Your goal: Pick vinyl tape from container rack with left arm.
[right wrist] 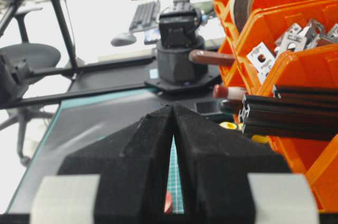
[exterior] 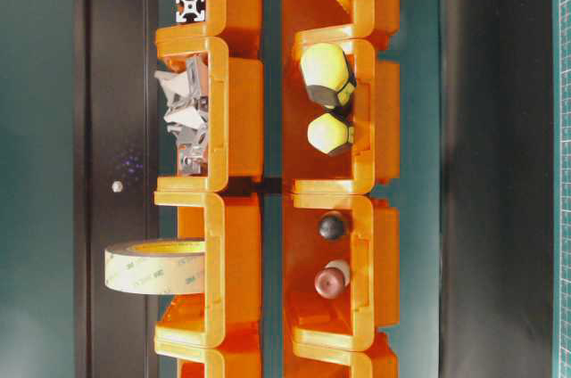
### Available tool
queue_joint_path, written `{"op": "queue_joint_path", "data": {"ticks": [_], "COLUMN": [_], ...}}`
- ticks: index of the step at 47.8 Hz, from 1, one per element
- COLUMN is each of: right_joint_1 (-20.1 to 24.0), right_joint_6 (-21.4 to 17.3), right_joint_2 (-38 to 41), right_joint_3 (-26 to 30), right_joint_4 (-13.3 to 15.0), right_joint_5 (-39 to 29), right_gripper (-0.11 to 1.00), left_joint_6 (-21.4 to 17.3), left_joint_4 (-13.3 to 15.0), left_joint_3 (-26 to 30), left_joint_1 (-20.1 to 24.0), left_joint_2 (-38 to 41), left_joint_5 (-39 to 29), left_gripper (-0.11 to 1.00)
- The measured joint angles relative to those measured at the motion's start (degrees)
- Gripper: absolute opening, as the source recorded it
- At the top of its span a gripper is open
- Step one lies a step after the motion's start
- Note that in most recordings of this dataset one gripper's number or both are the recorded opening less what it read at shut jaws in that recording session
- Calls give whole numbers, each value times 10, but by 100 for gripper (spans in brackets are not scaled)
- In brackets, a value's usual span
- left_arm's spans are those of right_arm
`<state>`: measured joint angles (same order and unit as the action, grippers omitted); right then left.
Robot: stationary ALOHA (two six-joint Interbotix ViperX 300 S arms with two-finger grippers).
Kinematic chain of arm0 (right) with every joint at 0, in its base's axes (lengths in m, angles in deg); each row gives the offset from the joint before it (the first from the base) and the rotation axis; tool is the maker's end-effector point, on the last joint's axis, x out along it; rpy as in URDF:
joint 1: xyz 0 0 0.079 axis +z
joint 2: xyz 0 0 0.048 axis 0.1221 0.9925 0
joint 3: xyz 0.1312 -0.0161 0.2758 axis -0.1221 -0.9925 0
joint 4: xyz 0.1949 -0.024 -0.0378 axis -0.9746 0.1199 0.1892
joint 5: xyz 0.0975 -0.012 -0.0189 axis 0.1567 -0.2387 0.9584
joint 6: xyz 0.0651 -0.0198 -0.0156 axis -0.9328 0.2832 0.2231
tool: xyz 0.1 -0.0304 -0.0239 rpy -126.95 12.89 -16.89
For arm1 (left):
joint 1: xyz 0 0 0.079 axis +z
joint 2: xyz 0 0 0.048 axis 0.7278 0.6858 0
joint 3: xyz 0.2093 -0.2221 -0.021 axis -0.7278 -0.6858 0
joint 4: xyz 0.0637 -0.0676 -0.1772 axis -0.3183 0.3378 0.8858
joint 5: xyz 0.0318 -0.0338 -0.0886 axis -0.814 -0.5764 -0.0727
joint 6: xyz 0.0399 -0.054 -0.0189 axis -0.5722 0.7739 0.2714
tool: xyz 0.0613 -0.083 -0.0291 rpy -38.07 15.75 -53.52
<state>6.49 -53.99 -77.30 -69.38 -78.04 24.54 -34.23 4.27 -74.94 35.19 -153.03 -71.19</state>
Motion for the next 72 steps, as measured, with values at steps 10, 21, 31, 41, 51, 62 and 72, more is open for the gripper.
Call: {"op": "queue_joint_path", "data": {"ticks": [10, 21, 31, 41, 51, 62, 72], "right_joint_1": [1, 1, 2, 2, 2, 11, 25], "right_joint_6": [5, 6, 4, 4, 3, 2, 4], "right_joint_2": [-4, -8, -13, -13, -13, -13, -14], "right_joint_3": [-2, -10, -11, -11, -11, -16, -16], "right_joint_4": [0, 0, 0, 0, 0, 0, 0], "right_joint_5": [11, 4, -8, -9, -11, -41, -62], "right_gripper": [0, 0, 0, 0, 0, 0, 0], "left_joint_6": [-2, 4, 7, 10, 11, 11, 18], "left_joint_4": [1, 1, 0, 0, 1, 0, 0], "left_joint_3": [-9, -17, -28, -37, -55, -77, -88], "left_joint_1": [6, 8, 8, 9, 9, 9, 9], "left_joint_2": [-10, -18, -25, -25, -25, -18, -7], "left_joint_5": [6, 56, 89, 103, 145, 153, 162], "left_gripper": [87, 87, 87, 87, 87, 87, 87]}}
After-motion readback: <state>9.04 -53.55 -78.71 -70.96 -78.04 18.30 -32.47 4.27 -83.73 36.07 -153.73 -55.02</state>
